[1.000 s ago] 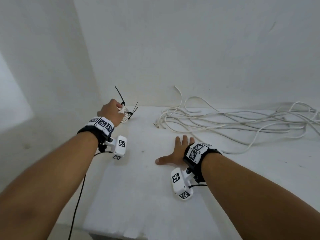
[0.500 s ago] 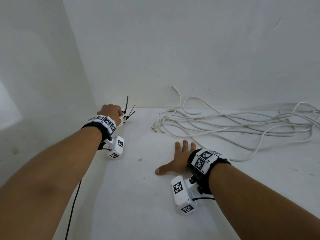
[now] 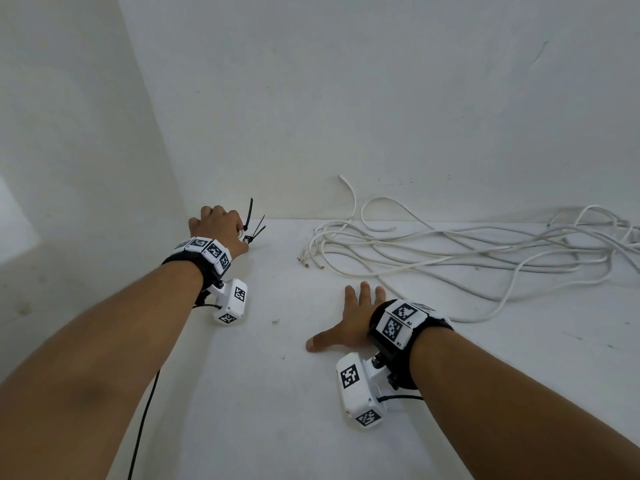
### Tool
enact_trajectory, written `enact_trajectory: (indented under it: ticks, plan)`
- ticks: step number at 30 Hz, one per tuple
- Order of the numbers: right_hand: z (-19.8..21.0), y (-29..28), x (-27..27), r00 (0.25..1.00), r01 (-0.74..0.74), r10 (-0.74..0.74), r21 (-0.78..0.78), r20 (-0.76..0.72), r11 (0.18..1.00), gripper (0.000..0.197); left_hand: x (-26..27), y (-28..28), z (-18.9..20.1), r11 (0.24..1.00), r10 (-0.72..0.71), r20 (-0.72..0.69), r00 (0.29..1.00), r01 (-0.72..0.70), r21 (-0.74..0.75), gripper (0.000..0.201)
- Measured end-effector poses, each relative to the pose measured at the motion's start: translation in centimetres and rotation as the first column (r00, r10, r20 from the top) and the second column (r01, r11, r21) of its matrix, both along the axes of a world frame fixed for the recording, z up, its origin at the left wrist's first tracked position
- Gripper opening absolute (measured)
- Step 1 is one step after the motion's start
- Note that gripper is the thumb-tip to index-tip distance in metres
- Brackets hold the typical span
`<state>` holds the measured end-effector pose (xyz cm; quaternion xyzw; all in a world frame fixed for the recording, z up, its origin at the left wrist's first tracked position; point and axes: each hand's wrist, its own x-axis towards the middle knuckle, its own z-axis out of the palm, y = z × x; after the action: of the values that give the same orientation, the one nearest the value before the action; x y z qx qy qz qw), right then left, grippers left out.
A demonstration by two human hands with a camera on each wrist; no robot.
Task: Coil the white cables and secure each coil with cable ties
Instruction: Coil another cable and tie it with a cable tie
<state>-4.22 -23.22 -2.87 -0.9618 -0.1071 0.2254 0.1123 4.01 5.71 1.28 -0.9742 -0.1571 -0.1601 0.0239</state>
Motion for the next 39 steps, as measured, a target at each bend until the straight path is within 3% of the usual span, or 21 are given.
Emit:
enact_trajectory:
  ticks: [2,4,7,9,11,13,16,18,22,24,26,29,30,33,36,39]
  plan:
    - [0.1,0.0,-0.1,1.000,-0.010,0.010,-0.010,0.003,1.000,0.138,-0.3,-0.9,0.0,0.999,-0.014,0.074,0.997,0.016,-0.030,0.032]
    - [0.2,-0.2,-0.2,0.999,-0.032,0.032,-0.031,0.004,0.999,0.137,-0.6,-2.3,-0.1,0.985,-0.108,0.240,0.965,0.136,-0.102,0.022]
    - [0.5,-1.2,-0.1,0.997,-0.083,0.083,-0.067,-0.001,0.994,0.134,-0.8,-5.4,0.2,0.877,-0.242,0.391,0.888,0.373,-0.304,0.009]
    - [0.6,-1.8,0.2,0.993,-0.116,0.116,-0.082,-0.006,0.990,0.133,-0.3,-7.4,0.5,0.850,-0.237,0.300,0.924,0.347,-0.396,0.008]
    - [0.5,-2.2,0.4,0.991,-0.134,0.134,-0.083,-0.011,0.988,0.134,1.1,-8.8,0.4,0.853,-0.218,0.118,0.969,0.248,-0.460,0.008]
    - [0.5,-2.4,0.5,0.990,-0.142,0.141,-0.072,-0.022,0.987,0.134,2.7,-9.5,0.0,0.846,-0.199,-0.008,0.980,0.168,-0.507,0.019]
    - [0.6,-2.6,0.6,0.989,-0.140,0.139,-0.038,-0.042,0.989,0.133,4.7,-10.0,-1.0,0.872,-0.174,-0.130,0.976,0.091,-0.482,0.036]
    - [0.7,-2.6,0.7,0.989,-0.137,0.136,-0.022,-0.051,0.990,0.133,5.5,-10.4,-1.6,0.898,-0.179,-0.196,0.964,0.079,-0.434,0.037]
    - [0.7,-2.7,1.1,0.987,-0.148,0.147,-0.020,-0.067,0.989,0.133,6.1,-10.5,-2.1,0.918,-0.142,-0.201,0.969,0.053,-0.394,0.020]
    - [0.5,-2.8,1.3,0.987,-0.148,0.147,-0.015,-0.061,0.989,0.132,6.1,-10.5,-1.6,0.878,-0.117,-0.064,0.991,0.074,-0.473,0.012]
    - [0.4,-2.8,1.5,0.988,-0.146,0.145,-0.011,-0.058,0.989,0.131,5.6,-10.8,-1.0,0.728,-0.100,0.133,0.986,0.163,-0.666,0.010]
    - [0.3,-2.7,1.6,0.986,-0.156,0.157,0.010,-0.057,0.988,0.130,3.5,-12.2,0.2,0.316,-0.084,0.290,0.953,0.302,-0.900,0.006]
    - [0.4,-2.7,1.6,0.986,-0.158,0.159,0.022,-0.059,0.987,0.128,2.7,-12.8,0.5,0.228,-0.080,0.312,0.947,0.322,-0.919,0.010]
    - [1.0,-3.0,1.1,0.989,-0.131,0.137,0.098,-0.057,0.986,0.116,-0.6,-15.2,1.0,0.090,-0.119,0.374,0.920,0.385,-0.919,0.018]
    - [2.3,-4.2,0.1,0.990,-0.108,0.129,0.284,-0.057,0.953,0.073,-3.9,-17.8,1.1,-0.009,-0.192,0.396,0.898,0.401,-0.916,0.024]
    - [3.6,-6.9,-0.3,0.998,-0.066,0.056,0.602,0.035,0.796,0.035,-6.3,-20.1,1.3,-0.060,-0.256,0.380,0.889,0.378,-0.924,0.025]
